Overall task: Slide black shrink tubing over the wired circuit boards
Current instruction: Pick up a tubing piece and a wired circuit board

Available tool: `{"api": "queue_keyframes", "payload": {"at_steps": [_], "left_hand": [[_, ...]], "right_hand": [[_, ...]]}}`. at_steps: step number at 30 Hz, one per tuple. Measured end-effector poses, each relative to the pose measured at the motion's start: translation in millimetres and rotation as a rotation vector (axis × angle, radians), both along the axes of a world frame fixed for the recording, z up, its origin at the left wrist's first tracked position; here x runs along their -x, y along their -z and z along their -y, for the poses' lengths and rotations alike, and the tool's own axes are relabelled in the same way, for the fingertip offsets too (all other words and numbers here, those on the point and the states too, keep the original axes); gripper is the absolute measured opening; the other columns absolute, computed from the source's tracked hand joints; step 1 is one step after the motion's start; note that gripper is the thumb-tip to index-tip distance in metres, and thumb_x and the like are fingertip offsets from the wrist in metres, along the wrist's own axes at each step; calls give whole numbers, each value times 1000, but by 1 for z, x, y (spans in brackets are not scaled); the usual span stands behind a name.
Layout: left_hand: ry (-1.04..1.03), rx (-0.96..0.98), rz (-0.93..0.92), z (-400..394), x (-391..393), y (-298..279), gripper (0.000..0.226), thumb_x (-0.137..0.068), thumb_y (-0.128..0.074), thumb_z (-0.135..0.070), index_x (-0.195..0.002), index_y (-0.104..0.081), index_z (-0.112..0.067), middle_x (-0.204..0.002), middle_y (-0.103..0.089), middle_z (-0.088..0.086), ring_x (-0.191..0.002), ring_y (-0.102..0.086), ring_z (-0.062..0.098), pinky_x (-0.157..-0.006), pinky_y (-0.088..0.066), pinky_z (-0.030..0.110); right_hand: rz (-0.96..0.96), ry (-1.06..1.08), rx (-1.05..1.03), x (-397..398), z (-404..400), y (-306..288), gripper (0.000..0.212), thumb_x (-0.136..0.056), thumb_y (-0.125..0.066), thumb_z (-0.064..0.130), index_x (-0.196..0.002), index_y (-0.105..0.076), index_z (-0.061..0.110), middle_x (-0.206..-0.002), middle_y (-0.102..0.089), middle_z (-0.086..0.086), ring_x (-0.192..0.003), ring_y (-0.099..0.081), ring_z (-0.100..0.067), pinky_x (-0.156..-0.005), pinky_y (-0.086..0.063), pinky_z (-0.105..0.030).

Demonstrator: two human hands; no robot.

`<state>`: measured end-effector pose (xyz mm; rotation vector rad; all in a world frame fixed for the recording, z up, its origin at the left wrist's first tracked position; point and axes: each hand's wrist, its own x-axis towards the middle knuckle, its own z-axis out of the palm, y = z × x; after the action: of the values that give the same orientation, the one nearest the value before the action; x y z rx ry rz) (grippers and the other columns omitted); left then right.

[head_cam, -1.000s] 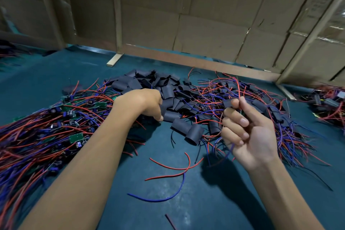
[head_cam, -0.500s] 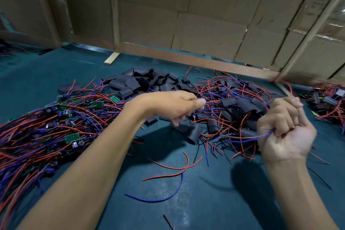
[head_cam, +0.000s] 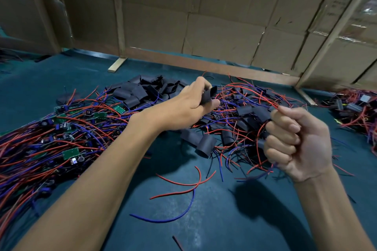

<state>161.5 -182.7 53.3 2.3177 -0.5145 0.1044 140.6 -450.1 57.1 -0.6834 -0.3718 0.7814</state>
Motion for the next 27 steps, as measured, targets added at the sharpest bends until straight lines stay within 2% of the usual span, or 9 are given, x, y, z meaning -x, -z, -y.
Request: {"api": "queue_keyframes", "payload": {"at_steps": [2,5,10,15,19,22,25,27], "left_hand": [[13,6,73,0,-1,3,22,-103,-46,-44,-102,-32,-27,-93,-40,-6,-88,-38,11,-80,-37,36],[47,15,181,3,0,5,21,-104,-49,-37,-100,-32,-24,-89,-38,-9,-85,-37,5,-75,-32,30],[41,28,162,4,-3,8,22,-104,-47,-40,-101,-31,-24,-87,-39,-4,-81,-33,8,-71,-34,24],[30,58,131,2,-3,7,23,-104,-44,-43,-101,-30,-25,-86,-38,3,-71,-29,8,-70,-38,30],[45,63,167,4,-1,2,24,-104,-46,-39,-102,-32,-20,-85,-35,-1,-71,-27,7,-68,-34,29],[53,-39,273,9,3,-1,24,-102,-51,-39,-104,-38,-18,-87,-37,-8,-80,-32,11,-73,-34,31],[-10,-259,405,15,4,-4,35,-100,-49,-49,-113,-49,-17,-102,-49,-4,-98,-41,21,-91,-36,43],[-22,-396,459,18,5,-6,36,-101,-45,-51,-115,-52,-18,-108,-54,-4,-109,-45,23,-105,-28,47]], "right_hand": [[-26,-100,-67,0,-3,0,35,-105,-32,22,-71,-40,16,-54,-16,4,-42,-11,-9,-40,-10,-25],[-15,-156,-71,2,-8,2,34,-105,-30,21,-73,-41,16,-54,-18,4,-43,-13,-9,-40,-10,-25],[-32,-181,-43,6,-11,1,33,-104,-31,22,-72,-41,17,-54,-19,5,-42,-12,-9,-40,-10,-21],[-75,-223,-44,7,-12,-1,33,-103,-29,22,-72,-41,18,-53,-19,5,-41,-12,-8,-40,-10,-20],[-86,-282,-50,3,-12,0,33,-103,-30,22,-72,-41,18,-53,-18,6,-41,-11,-8,-40,-9,-21],[-108,-252,23,3,-16,0,33,-103,-43,23,-71,-45,17,-53,-18,6,-40,-11,-7,-38,-9,-20],[21,-14,311,9,-25,-3,18,-91,-62,29,-79,-58,17,-52,-23,9,-39,-14,-5,-36,-12,-16],[9,109,394,12,-32,-3,11,-85,-57,26,-92,-56,17,-57,-26,5,-43,-18,-7,-38,-14,-19]]}}
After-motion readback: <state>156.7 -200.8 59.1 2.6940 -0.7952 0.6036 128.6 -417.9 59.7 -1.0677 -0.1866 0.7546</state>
